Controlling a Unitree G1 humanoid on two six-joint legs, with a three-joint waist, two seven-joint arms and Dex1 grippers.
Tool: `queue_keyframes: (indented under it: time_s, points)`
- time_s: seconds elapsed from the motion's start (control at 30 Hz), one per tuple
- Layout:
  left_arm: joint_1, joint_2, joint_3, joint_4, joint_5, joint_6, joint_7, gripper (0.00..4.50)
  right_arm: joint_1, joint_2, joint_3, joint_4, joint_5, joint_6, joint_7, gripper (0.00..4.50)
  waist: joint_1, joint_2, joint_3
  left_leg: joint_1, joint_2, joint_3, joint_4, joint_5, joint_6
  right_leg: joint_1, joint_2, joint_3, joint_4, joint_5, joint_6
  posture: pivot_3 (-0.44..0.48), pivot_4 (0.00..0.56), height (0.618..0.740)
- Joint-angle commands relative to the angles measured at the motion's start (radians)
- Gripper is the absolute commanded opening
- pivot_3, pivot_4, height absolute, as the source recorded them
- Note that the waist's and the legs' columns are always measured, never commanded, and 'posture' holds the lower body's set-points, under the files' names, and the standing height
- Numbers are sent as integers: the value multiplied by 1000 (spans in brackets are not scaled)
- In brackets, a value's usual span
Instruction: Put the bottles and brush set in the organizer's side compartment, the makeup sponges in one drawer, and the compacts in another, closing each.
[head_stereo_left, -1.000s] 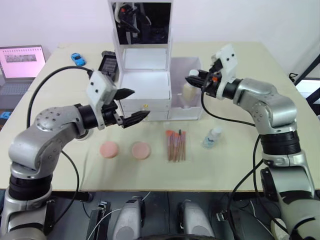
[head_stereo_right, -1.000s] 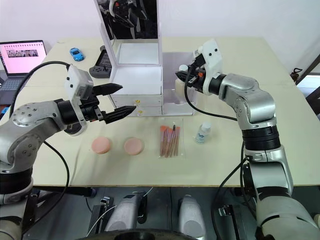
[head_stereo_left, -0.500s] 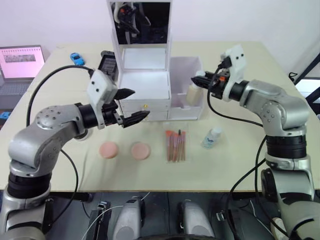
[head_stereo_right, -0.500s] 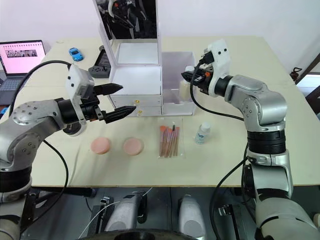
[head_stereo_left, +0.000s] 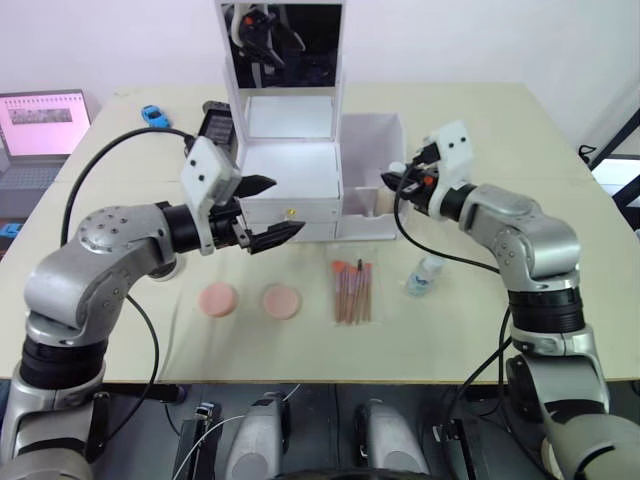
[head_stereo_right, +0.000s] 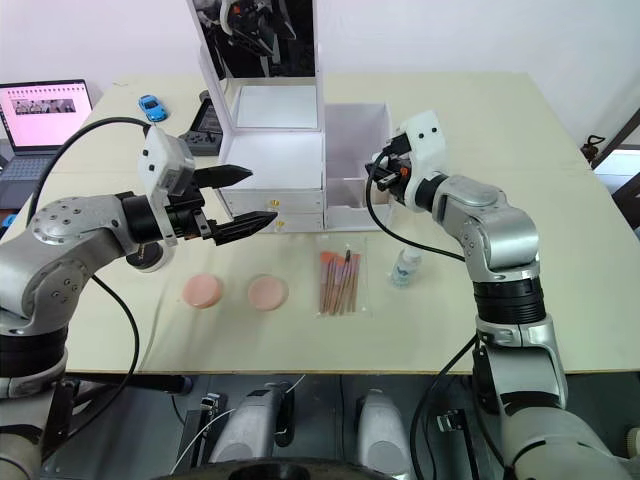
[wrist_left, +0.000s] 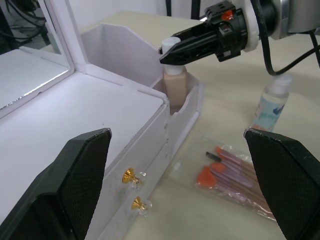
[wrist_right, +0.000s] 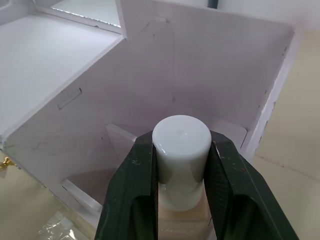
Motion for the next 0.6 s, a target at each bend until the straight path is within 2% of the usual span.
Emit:
queue_keyframes:
  time_s: [0.03, 0.07, 0.13, 0.2, 0.3, 0.33, 0.47, 0.6]
  points:
    - [-14, 2, 6, -12, 8, -30, -6, 4500, 5, 4, -6, -48, -22, -30, -14, 722, 0, 0, 0, 0, 0, 0, 0, 0, 0, 0, 0, 0, 0, 0, 0, 0, 150, 740]
    - [-15, 2, 3, -11, 7, -31, -7, 4500, 8, -3, 0, -53, -29, -32, -10, 722, 1, 0, 0, 0, 0, 0, 0, 0, 0, 0, 0, 0, 0, 0, 0, 0, 150, 740]
    - [-17, 2, 1, -9, 7, -34, -8, 4500, 5, -5, -11, -70, -21, -23, -9, 1727, 1, 0, 0, 0, 0, 0, 0, 0, 0, 0, 0, 0, 0, 0, 0, 0, 150, 740]
    - [-17, 2, 0, -7, 8, -36, -9, 4500, -3, -7, -29, -89, 0, -5, 3, 2486, 0, 0, 0, 0, 0, 0, 0, 0, 0, 0, 0, 0, 0, 0, 0, 0, 150, 740]
    - [-18, 2, -4, -5, 10, -38, -11, 4500, -11, -30, -37, -115, 19, 12, 35, 4163, 0, 0, 0, 0, 0, 0, 0, 0, 0, 0, 0, 0, 0, 0, 0, 0, 150, 740]
    - [-20, 0, -7, -4, 11, -39, -11, 4500, -10, -44, -34, -126, 28, 20, 54, 4481, 0, 0, 0, 0, 0, 0, 0, 0, 0, 0, 0, 0, 0, 0, 0, 0, 150, 740]
    - [-28, -10, -13, 7, 13, -47, -18, 4500, -20, -94, -102, -151, 104, 41, 126, 4481, 2, 0, 0, 0, 0, 0, 0, 0, 0, 0, 0, 0, 0, 0, 0, 0, 150, 740]
    - [-17, -16, -6, 33, 30, -68, -22, 4500, 26, -221, -144, -147, 135, -60, 313, 4481, 4, 0, 0, 0, 0, 0, 0, 0, 0, 0, 0, 0, -1, 0, 0, 0, 150, 740]
